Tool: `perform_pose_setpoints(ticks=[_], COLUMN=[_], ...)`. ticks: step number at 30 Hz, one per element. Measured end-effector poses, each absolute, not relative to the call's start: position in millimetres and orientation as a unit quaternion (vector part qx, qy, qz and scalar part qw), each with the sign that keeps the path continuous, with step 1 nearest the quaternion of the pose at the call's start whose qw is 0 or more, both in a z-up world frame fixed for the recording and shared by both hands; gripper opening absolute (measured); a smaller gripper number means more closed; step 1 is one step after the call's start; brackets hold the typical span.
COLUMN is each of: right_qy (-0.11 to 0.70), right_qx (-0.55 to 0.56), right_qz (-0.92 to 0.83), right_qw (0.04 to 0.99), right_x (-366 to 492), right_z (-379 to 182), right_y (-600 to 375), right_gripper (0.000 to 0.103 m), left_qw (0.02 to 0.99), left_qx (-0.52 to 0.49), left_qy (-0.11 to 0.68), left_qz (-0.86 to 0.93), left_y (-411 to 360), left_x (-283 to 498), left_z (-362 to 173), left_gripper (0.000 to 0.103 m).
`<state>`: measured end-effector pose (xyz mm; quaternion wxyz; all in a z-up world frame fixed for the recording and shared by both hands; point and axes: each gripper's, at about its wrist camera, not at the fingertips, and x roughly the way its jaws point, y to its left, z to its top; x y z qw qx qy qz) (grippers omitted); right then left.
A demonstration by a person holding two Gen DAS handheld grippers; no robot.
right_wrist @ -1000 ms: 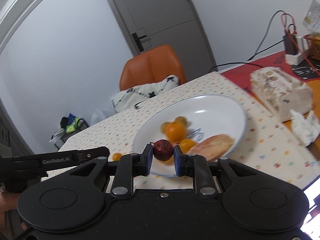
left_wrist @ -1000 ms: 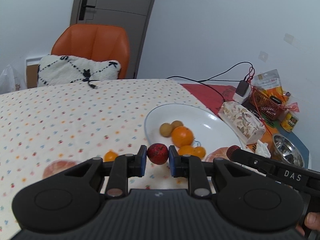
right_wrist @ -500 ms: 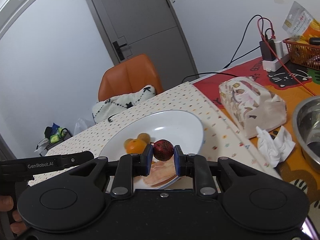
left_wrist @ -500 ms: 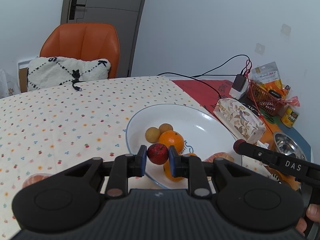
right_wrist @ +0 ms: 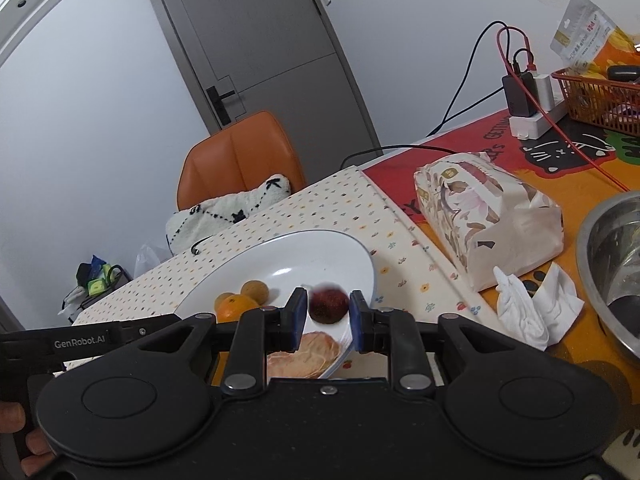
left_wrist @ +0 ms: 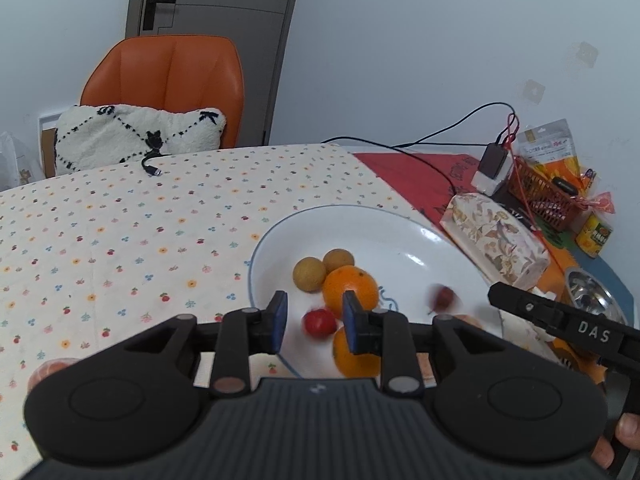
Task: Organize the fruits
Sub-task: 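Carry both red plums into the white bowl and open both grippers, then withdraw both grippers toward the pomelo segment and small orange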
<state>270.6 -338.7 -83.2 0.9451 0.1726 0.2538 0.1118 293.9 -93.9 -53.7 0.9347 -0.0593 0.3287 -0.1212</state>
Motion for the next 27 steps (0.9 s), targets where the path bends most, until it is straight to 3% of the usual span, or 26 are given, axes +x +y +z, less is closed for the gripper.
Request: perform_pose_setpoints(ticks=[4,12,18,27], right_qy=[0.256,0.256,0.258,0.251], right_qx=[0.176,0.18,0.177,0.166], right_qz=[0.113,0.117,0.122,0.128], right_qw=[0.944,0.943,0.942,0.945], right_x=[269,260,252,236], right_z=[-85,-86,-84,-77], right_y=[-339,-333,-327,-308], right_gripper=[0.029,0.034,0.042,0.065], left_qw=[0.935,0.948,0.953,0.955], left_qx=[-0.056,-0.043,-0.055,-0.068], left_qy=[0.33,0.3,0.288,0.282], left_qz=[-0.118,-0.095,-0.082,-0.063], left_y=[-90,-82,-67,-39], left_x=[289,275,266,245], left_z=[-55,-45,-40,-37], left_gripper=[0.034,0.08,0.088,0.091])
